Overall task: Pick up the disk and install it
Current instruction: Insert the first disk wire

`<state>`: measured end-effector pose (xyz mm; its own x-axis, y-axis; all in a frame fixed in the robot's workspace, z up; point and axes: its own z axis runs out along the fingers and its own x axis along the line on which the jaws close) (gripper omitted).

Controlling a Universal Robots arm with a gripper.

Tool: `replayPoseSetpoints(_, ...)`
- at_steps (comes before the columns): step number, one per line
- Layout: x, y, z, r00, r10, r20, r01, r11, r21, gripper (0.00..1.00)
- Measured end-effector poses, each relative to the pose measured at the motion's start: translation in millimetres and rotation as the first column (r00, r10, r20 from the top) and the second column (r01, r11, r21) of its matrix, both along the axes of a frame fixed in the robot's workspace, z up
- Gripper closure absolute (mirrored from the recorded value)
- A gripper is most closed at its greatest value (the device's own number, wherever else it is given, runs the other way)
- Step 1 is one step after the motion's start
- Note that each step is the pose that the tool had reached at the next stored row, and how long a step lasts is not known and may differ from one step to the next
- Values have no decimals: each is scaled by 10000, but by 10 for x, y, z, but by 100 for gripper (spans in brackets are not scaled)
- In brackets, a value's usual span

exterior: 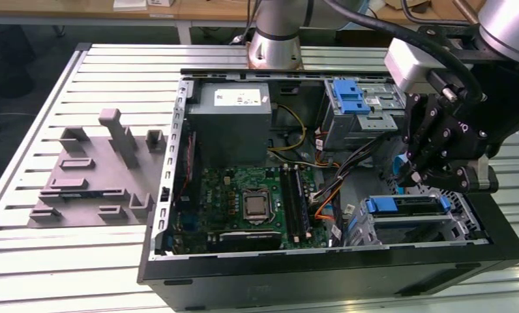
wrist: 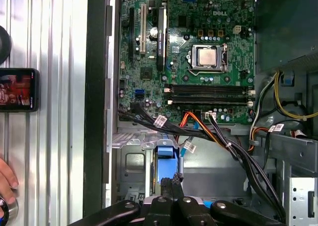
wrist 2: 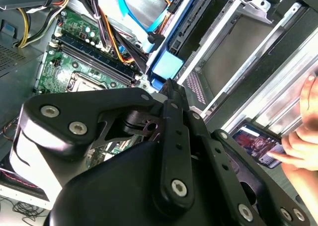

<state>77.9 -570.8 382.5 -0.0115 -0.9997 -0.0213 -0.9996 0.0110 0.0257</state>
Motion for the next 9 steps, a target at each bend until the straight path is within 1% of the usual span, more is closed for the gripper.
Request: replayPoseSetpoints(9, 16, 0, -1, 10000, 1, 0, -1, 10000, 1, 89)
